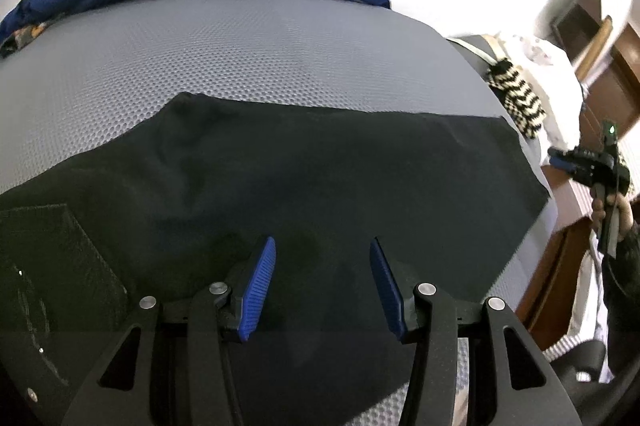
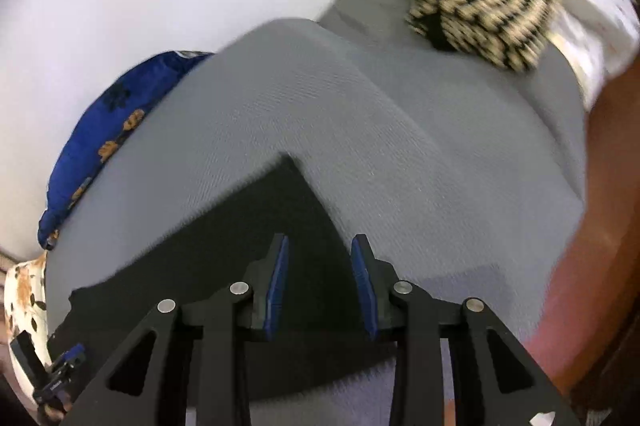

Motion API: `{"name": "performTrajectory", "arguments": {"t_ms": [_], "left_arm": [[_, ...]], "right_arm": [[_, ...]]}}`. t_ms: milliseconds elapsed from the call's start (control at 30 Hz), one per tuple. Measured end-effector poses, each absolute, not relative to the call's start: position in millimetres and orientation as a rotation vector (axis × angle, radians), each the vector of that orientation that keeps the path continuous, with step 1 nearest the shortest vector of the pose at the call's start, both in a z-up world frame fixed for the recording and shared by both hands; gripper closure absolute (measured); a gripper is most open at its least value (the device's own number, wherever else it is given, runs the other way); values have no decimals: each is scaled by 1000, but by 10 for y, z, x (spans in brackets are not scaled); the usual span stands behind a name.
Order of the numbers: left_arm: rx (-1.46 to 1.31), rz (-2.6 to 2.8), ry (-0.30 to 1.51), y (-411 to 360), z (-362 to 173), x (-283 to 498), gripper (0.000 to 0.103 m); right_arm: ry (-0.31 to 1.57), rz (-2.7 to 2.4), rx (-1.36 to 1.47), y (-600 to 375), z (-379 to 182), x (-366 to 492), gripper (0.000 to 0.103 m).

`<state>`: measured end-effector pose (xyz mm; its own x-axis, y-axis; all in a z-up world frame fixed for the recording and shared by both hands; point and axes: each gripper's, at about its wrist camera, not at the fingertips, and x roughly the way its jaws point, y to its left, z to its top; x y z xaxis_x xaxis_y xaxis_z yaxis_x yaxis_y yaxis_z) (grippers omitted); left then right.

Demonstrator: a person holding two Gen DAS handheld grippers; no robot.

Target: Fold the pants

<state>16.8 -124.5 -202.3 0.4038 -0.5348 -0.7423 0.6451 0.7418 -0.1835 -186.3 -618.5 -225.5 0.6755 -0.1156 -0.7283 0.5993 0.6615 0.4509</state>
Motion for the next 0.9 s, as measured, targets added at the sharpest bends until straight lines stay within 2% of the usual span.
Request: {"name": "performTrajectory", "arguments": {"t_ms": [200,233,300,367,500,533,567,600,633,667,767,900], "left_arm": [[131,-763,889,-1123,-2082,127,53],[129,-763,892,-1104,-2100,124,53],[132,-755,900,-1060,-2148,121,53],[130,-754,902,-1013,-2191,108,53],[110,-760,886,-895,-2222,66,53],[96,-766,883,-864,-2233,68,53],[91,-769,882,-851,-2234,67,53],[87,-767,884,-844,-2222,75,53],[87,-759,881,-833,-2204,76,53],[91,-742,868,-818,-2171,76,53],[94,-717,790,-720,-2000,79,53],[86,-672,731,-547,-1848,190,50]], "right_arm": [[772,-506,853,-6086,-2641,-2124,72],[779,-511,853,-6063,-2676,-2110,75],[798,-522,823,-5990,-2717,-2066,90],[787,-540,796,-5941,-2691,-2047,96],[773,-576,807,-5914,-2728,-2076,97],[782,-580,783,-5895,-2718,-2049,96],[800,-582,763,-5880,-2690,-2022,88],[811,-595,757,-5881,-2668,-2020,85],[824,-608,760,-5880,-2646,-2025,73],[826,-610,772,-5879,-2611,-2035,66],[774,-618,683,-5726,-2310,-1991,67],[755,-393,578,-5274,-1884,-1467,67]]}}
